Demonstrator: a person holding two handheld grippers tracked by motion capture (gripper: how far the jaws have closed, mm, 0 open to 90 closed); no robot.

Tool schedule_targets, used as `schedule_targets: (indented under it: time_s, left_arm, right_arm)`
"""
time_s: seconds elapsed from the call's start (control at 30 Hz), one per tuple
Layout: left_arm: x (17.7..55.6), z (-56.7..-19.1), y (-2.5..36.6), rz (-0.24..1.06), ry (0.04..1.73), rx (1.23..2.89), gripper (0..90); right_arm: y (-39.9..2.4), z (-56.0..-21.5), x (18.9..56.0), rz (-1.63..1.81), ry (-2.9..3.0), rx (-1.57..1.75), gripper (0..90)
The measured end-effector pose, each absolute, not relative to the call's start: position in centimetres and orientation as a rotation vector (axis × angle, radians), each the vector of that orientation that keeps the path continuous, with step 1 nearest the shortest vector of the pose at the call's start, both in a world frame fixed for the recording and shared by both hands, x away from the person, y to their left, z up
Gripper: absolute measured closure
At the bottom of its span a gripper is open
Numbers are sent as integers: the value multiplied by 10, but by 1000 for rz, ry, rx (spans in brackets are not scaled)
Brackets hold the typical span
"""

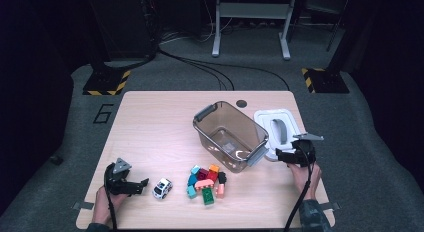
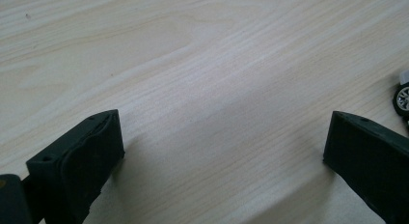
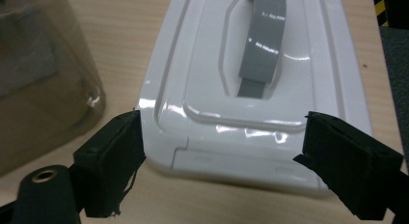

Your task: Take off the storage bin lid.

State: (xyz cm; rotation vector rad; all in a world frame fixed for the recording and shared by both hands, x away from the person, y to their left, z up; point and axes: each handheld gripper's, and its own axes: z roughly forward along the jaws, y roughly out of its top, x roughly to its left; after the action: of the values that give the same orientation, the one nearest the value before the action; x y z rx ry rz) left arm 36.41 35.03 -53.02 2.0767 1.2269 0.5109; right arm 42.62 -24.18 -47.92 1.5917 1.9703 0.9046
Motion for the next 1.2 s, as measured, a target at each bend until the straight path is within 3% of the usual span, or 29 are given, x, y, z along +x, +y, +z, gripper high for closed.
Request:
schedule_targets:
  time_s: [0.1,0.3,0.9,1.13,1.2]
  left_arm:
    - [361,-528,351,508,1237,2086,26]
    - [353,-519,350,493,1253,2017,28]
    - [329,-490,305,460,1163,2013,10]
    - [334,-489,279,422,1137,2090,80]
    - [338,-492,271,397,1133,2128,139]
  right_arm:
    - [-240,-486,413,909,1984,1576,55]
    - [-235,-500,392,929,2014,1558,1]
    - [-232,-527,370,892,2034,1535,4]
    - [-233,-527,369,907,2020,1543,17]
    - [-233,-527,369,902,2019,1540,21]
